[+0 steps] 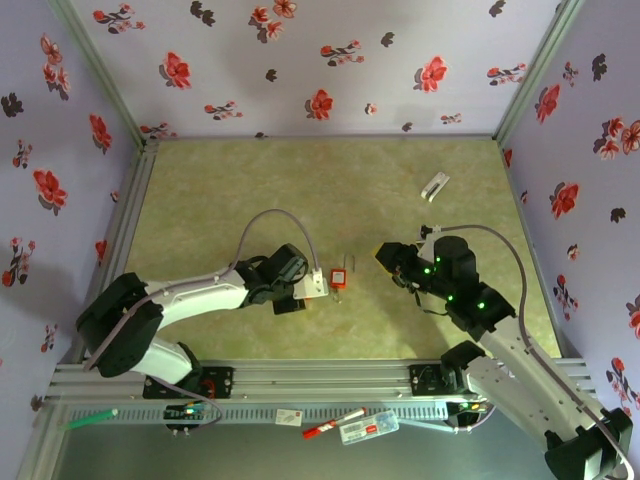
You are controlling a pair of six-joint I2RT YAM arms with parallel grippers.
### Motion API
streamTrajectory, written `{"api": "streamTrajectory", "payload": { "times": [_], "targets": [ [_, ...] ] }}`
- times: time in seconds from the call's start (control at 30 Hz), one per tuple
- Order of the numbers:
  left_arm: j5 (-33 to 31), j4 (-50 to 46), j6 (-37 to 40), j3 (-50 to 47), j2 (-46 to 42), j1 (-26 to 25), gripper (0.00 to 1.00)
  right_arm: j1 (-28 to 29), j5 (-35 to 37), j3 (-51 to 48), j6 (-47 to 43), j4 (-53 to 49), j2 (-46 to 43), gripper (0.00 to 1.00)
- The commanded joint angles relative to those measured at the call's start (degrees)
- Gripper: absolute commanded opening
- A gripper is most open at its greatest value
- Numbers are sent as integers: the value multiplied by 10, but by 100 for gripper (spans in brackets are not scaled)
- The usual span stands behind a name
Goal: Unlock with the key
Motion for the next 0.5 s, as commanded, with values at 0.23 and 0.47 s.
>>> {"api": "streamTrajectory", "payload": {
  "times": [0.23, 0.47],
  "targets": [
    [29, -52, -2, 36, -25, 3, 78, -4, -3, 27, -14, -23, -8, 41],
    [53, -85, -172, 108, -189, 83, 100, 5, -54, 103, -126, -161, 104, 49]
  ]
}}
